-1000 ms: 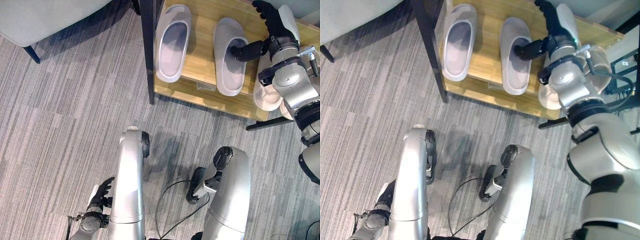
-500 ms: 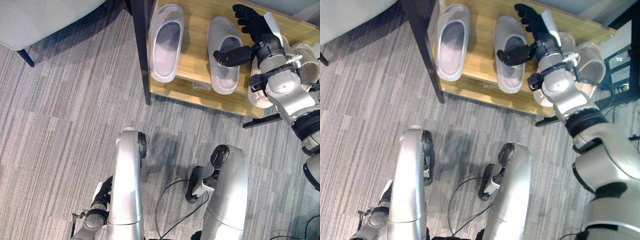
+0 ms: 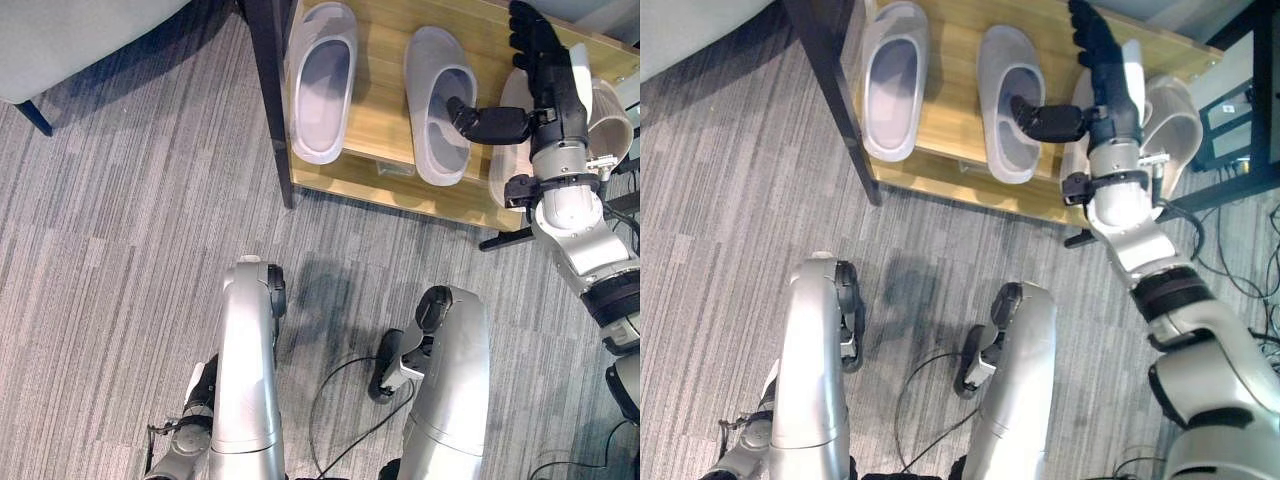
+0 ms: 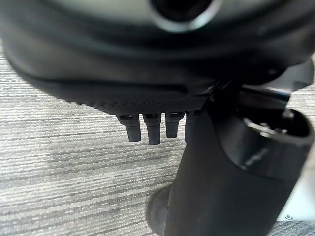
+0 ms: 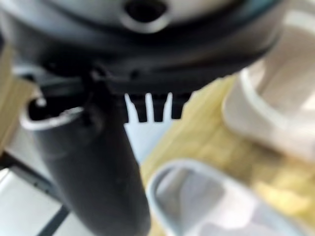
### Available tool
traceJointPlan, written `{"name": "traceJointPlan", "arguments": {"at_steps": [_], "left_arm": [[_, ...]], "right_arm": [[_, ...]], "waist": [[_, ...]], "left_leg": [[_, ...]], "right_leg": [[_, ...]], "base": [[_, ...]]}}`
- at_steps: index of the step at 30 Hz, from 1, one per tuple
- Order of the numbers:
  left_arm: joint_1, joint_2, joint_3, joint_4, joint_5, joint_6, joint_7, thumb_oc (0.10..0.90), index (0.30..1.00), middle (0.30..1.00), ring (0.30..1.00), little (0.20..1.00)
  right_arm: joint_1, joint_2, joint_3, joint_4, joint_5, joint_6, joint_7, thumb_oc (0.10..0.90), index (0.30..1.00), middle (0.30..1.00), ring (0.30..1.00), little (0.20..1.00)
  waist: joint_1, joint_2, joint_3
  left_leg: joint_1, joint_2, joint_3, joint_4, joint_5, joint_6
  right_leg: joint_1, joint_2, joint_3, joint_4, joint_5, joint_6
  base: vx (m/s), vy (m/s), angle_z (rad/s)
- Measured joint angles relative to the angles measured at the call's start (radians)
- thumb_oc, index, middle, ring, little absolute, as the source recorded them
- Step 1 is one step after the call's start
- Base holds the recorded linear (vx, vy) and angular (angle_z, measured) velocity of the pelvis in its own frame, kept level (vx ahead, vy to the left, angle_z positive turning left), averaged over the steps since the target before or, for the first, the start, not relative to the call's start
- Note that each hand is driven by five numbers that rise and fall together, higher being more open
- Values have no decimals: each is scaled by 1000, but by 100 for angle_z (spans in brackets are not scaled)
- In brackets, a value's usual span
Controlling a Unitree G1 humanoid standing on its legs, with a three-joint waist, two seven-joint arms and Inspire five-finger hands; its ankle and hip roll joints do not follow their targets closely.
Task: Arrange the slippers neatly on the shoe rack.
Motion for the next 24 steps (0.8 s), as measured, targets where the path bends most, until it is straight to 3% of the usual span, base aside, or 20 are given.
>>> {"name": "traceJointPlan", "arguments": {"at_steps": [4,24], "left_arm": [[-1,-8,18,-1,6,1,11,800,900,900,900,900],[-3,-15,22,-5,25,11,40,800,900,900,900,900]], "right_arm": [[80,26,-80,-70,-11,-12,-33,800,900,900,900,900],[197,108,-68,-174,87,-13,55,800,900,900,900,900]], "waist": [[-14,0,0],[-17,-12,6]], "left_leg": [[0,0,-1,3,0,0],[-1,12,-4,11,-1,-2]], "right_leg": [[-1,0,0,4,0,0],[-9,10,3,15,0,0]], "base": [[0,0,0],[0,0,0]]}}
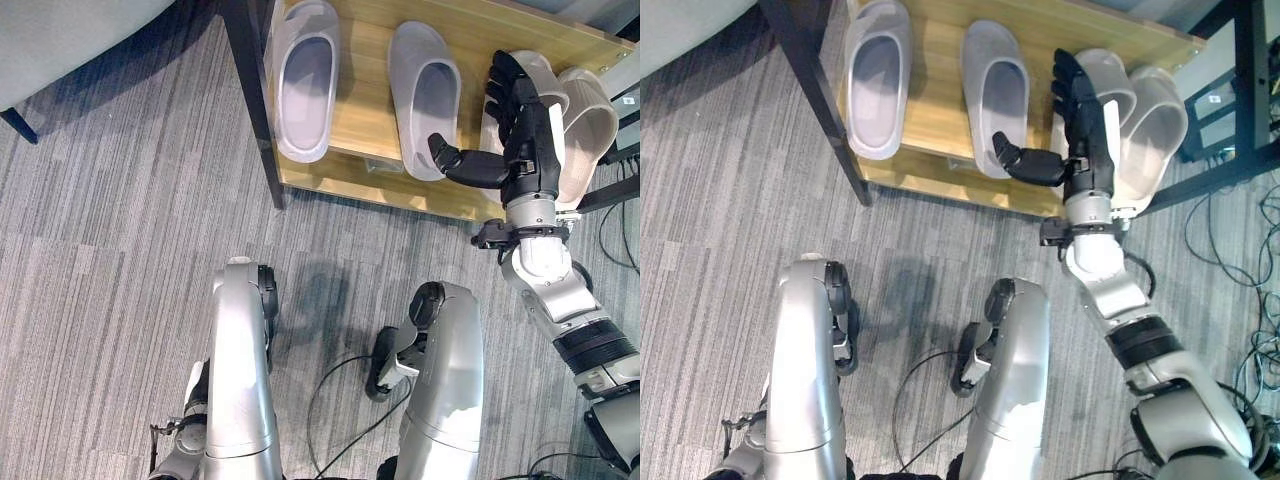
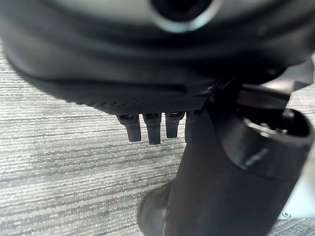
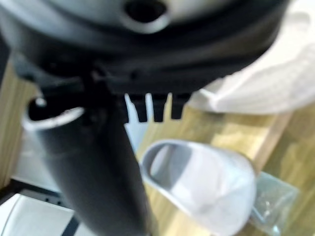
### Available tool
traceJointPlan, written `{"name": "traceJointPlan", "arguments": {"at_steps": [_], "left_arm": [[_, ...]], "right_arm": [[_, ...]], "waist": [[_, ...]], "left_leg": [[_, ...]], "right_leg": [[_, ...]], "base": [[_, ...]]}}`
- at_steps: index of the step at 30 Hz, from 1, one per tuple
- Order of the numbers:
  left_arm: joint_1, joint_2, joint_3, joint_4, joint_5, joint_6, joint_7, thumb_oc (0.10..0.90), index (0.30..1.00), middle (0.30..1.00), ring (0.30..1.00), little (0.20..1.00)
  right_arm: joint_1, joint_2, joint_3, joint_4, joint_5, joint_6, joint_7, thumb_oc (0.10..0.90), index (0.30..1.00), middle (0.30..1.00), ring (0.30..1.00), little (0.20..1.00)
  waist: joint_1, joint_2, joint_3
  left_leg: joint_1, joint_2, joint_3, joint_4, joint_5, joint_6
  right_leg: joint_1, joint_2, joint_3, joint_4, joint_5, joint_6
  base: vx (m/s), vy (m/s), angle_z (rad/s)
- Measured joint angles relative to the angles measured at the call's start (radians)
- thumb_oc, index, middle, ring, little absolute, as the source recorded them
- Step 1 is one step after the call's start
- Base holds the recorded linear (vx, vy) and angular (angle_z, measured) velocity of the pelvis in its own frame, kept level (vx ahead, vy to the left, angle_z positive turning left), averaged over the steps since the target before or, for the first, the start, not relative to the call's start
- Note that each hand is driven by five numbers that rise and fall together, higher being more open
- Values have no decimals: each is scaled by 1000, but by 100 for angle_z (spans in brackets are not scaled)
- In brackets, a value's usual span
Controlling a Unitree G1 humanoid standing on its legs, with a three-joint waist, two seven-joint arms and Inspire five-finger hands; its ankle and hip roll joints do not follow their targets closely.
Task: Arrange the slippers neatly on the shoe rack.
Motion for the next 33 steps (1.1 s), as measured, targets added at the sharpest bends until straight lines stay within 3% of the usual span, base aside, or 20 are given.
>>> {"name": "traceJointPlan", "arguments": {"at_steps": [11,17,26,33], "left_arm": [[-1,0,5,-9,-1,0,11,800,900,900,900,900],[-1,-11,37,0,-26,1,11,800,900,900,900,900],[-1,-12,35,8,-26,2,12,800,900,900,900,900],[-8,-19,35,67,-21,20,20,800,900,900,900,900]], "right_arm": [[63,23,-1,0,25,0,4,800,900,900,900,900],[92,89,-1,-1,43,0,4,800,900,900,900,900],[87,121,-1,1,105,0,3,800,900,900,900,900],[51,204,-12,6,169,-1,-19,800,900,900,900,900]], "waist": [[-1,-1,1],[-3,-3,1],[-1,-3,1],[-3,-2,1]], "left_leg": [[0,0,0,0,0,0],[-1,0,-1,0,0,0],[-2,-1,-1,2,0,0],[0,-2,-3,3,0,0]], "right_leg": [[-1,0,0,0,0,0],[-4,2,0,1,0,0],[-4,1,0,6,0,0],[-4,3,0,9,0,0]], "base": [[0,0,0],[0,0,0],[0,0,0],[0,0,0]]}}
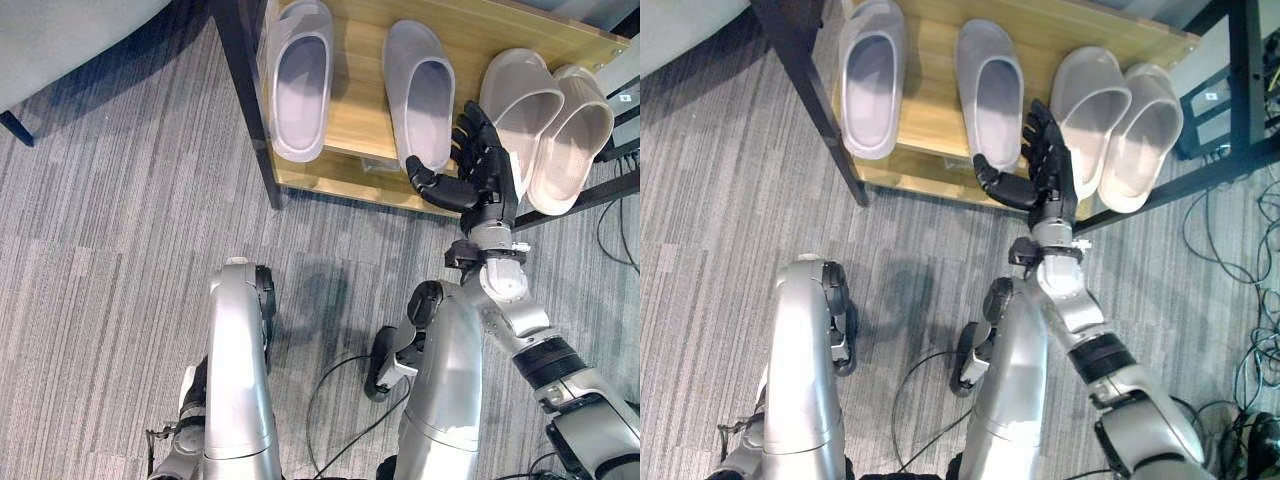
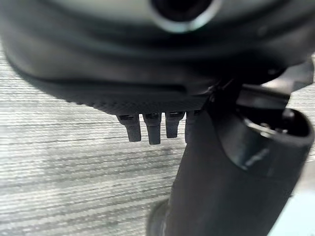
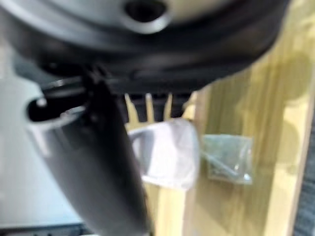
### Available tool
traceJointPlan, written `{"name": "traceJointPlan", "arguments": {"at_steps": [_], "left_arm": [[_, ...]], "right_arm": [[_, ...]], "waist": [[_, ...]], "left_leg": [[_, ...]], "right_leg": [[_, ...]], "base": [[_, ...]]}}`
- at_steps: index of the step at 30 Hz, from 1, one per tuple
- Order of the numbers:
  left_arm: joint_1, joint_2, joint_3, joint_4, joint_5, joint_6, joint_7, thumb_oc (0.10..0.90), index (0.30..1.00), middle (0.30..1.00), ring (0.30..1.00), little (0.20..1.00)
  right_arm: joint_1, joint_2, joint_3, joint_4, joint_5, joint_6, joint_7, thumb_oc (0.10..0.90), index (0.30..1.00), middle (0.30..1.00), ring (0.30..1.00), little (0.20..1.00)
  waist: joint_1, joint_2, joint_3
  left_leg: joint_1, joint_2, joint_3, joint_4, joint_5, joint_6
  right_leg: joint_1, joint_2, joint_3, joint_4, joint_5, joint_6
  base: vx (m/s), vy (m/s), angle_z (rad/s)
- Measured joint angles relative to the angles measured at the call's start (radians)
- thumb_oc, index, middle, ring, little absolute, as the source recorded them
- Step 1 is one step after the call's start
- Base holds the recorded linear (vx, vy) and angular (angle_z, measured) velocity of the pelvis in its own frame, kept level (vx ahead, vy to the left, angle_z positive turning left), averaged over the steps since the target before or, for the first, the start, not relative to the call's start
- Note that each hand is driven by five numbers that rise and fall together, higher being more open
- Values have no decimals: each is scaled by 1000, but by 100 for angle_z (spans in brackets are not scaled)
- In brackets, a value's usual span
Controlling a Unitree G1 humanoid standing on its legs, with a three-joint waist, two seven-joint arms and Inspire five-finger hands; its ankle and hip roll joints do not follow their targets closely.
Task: Arrange the slippers neatly on the shoe rack.
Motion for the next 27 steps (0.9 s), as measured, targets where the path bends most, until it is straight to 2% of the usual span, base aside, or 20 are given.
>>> {"name": "traceJointPlan", "arguments": {"at_steps": [4,8,17,27], "left_arm": [[-3,-3,0,10,1,3,11,800,900,900,900,900],[-8,-5,0,12,1,3,17,800,900,900,900,900],[-33,-13,-3,45,3,4,19,800,900,900,900,900],[-35,-21,-10,50,2,23,18,800,900,900,900,900]], "right_arm": [[-15,15,-1,6,29,-2,-3,800,900,900,900,900],[-58,68,-20,51,72,-21,-30,800,900,900,900,900],[-113,71,-30,125,118,-29,-42,800,900,900,900,900],[-230,73,6,242,198,-32,-22,800,900,900,900,900]], "waist": [[1,0,0],[3,0,0],[7,1,1],[14,5,2]], "left_leg": [[0,0,0,1,0,0],[0,-1,-1,2,0,0],[1,-2,0,2,0,0],[4,-3,0,2,0,-1]], "right_leg": [[0,0,0,1,0,0],[0,1,0,2,0,0],[0,0,1,3,0,0],[2,1,2,4,0,0]], "base": [[0,0,0],[0,0,0],[0,0,0],[0,0,0]]}}
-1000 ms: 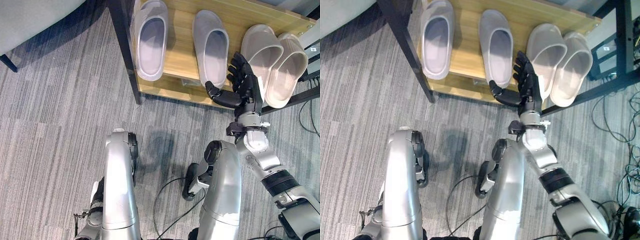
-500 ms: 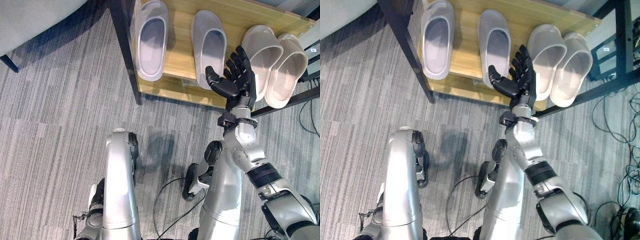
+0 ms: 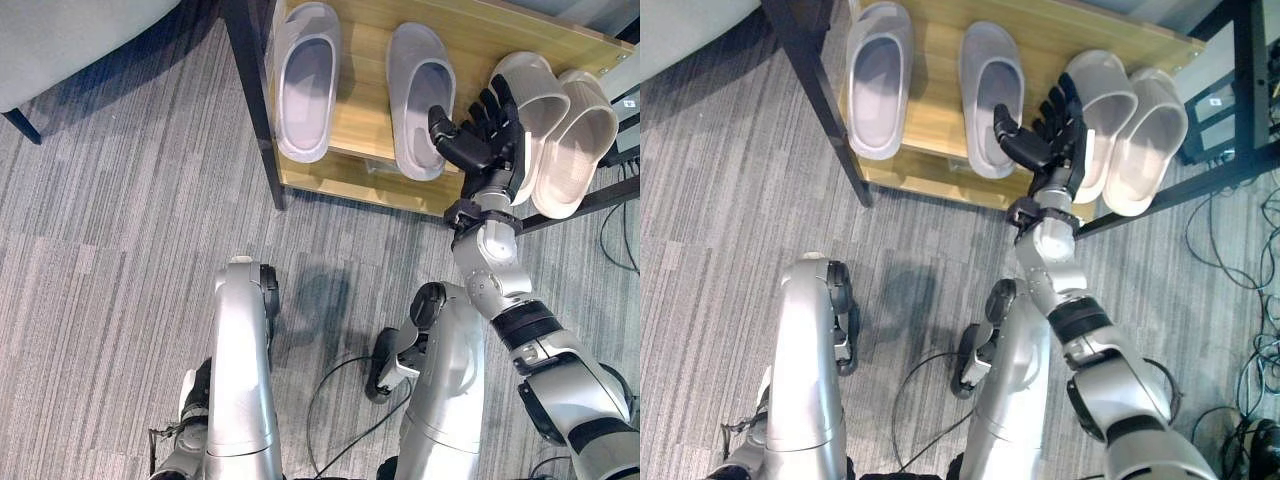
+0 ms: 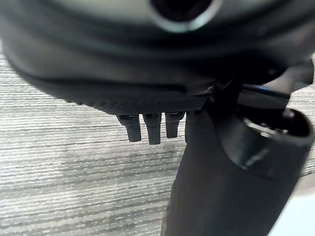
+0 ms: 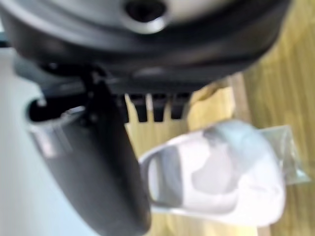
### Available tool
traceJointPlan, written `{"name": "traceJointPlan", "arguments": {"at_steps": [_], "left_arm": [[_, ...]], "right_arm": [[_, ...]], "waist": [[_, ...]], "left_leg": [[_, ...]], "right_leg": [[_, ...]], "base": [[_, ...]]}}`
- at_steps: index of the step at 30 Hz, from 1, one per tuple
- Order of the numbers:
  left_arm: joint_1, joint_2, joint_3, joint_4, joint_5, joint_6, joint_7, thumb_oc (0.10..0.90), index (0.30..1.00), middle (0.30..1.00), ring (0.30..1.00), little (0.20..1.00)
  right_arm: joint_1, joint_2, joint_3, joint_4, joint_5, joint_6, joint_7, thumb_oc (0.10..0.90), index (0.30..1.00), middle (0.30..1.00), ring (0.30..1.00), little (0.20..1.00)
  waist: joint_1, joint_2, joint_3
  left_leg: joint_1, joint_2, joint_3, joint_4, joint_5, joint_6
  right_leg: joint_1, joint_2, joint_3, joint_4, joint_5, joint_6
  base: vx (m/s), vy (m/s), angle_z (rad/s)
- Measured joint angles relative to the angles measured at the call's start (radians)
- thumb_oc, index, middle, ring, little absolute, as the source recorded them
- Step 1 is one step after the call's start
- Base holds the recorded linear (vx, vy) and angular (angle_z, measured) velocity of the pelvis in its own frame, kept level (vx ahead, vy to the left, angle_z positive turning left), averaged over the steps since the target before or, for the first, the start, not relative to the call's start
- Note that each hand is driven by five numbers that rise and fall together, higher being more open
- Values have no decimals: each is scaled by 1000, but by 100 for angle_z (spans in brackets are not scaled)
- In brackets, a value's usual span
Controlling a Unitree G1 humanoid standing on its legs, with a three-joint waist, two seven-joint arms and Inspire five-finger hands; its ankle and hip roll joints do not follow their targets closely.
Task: Arrange the slippers neatly on the shoe rack.
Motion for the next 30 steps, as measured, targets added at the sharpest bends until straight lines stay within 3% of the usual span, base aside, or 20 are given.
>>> {"name": "traceJointPlan", "arguments": {"at_steps": [17,30], "left_arm": [[0,-1,0,0,13,1,0,800,900,900,900,900],[0,-2,-1,8,18,3,0,800,900,900,900,900]], "right_arm": [[-2,2,49,-20,11,1,25,800,900,900,900,900],[-9,59,52,-20,14,1,23,800,900,900,900,900]], "waist": [[-6,3,2],[-8,4,2]], "left_leg": [[4,3,-1,-1,-3,-5],[23,6,-5,-4,-10,-19]], "right_leg": [[0,3,0,0,0,0],[9,14,-2,0,-1,-1]], "base": [[0,0,0],[-1,-2,-1]]}}
